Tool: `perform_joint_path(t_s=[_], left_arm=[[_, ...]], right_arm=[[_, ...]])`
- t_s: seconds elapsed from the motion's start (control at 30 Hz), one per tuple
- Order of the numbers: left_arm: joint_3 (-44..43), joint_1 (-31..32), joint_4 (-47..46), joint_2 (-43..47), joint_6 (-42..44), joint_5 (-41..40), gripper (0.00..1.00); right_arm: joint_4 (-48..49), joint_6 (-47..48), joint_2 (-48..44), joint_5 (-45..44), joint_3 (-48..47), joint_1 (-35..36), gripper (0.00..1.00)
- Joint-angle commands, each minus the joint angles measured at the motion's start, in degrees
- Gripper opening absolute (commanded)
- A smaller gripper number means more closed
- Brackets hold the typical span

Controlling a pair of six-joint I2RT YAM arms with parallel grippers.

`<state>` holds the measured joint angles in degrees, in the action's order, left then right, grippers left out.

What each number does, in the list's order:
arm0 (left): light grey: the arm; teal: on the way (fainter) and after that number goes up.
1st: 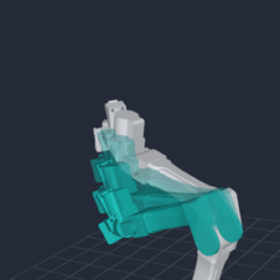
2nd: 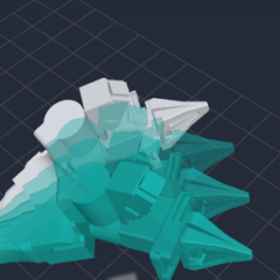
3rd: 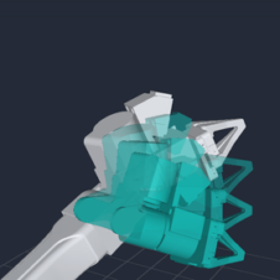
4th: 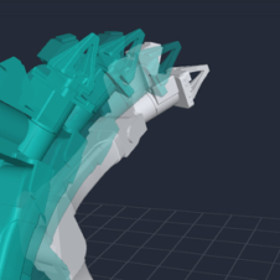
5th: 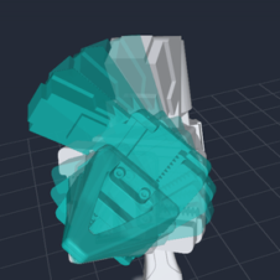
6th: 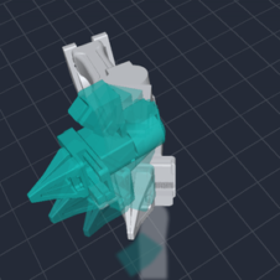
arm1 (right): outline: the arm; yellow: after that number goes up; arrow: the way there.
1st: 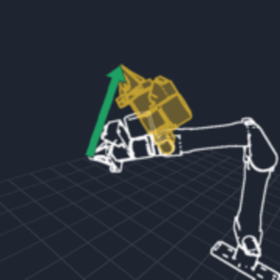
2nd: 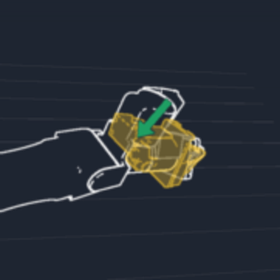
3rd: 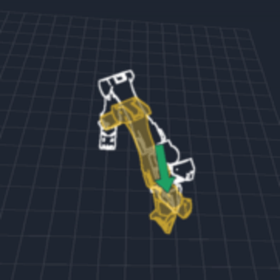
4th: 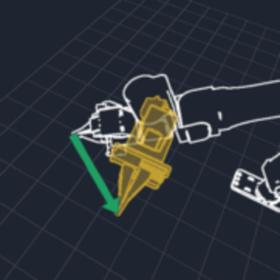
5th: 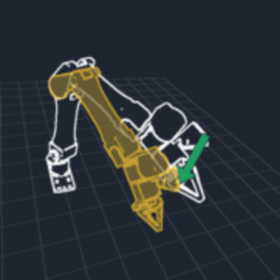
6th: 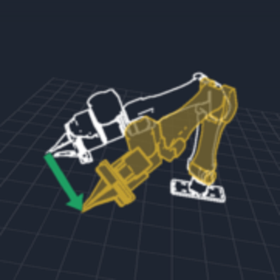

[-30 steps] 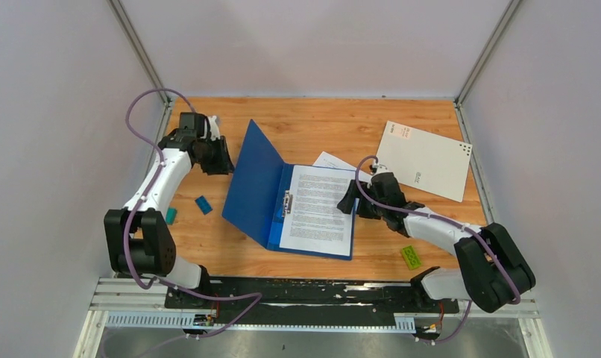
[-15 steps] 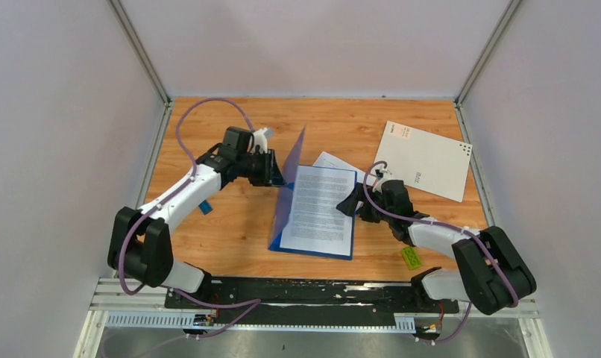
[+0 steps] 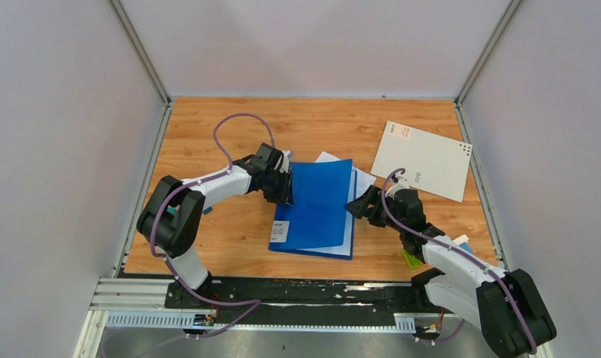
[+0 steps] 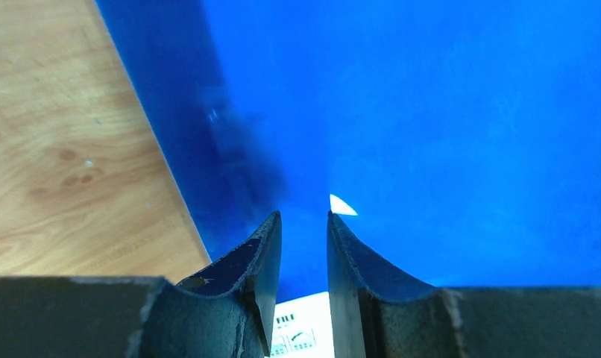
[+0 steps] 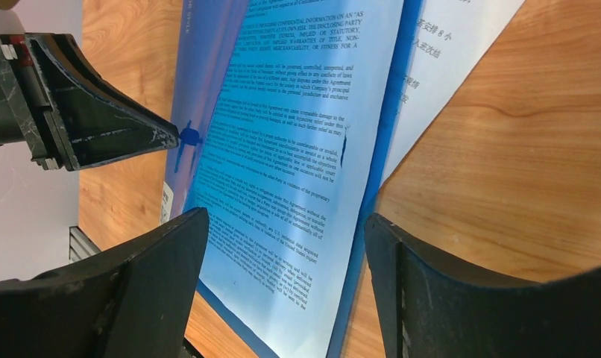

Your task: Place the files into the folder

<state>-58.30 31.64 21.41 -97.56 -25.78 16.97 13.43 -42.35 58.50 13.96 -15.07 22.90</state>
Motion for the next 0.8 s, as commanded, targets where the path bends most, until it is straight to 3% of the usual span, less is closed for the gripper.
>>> perform_joint_path(t_s=[0.0,0.2,0.37,0.47,0.6,0.77], left_arm=[[0.6,0.5,-1.8,-0.5,1.4,-5.3,0.37],[1.4,0.5,-1.1,-0.9,2.2,-8.7,0.37],[2.9,0.6,-2.3,-1.1,1.8,-8.8,0.37],[4.0,0.6,-3.6,-0.9,1.5,-8.1,0.37],[5.3,0.6,-6.3,0.3,-0.1,-6.5,0.37],[5.2,0.9,-6.8,-0.5,-0.4,-7.5,0.37]], right_arm=[[-4.6,1.5,-1.2,-1.8,-2.9,-0.2,0.77],[-5.2,1.9,3.0,0.3,-3.8,-0.1,0.74],[-12.7,2.5,-1.4,-4.1,-5.6,-0.2,0.73],[-17.0,3.1,-4.6,-7.2,-6.6,-0.2,0.79],[-12.9,2.1,-5.1,-4.1,-4.6,-0.1,0.81],[-8.2,1.5,0.6,-1.0,-4.9,0.1,0.80]])
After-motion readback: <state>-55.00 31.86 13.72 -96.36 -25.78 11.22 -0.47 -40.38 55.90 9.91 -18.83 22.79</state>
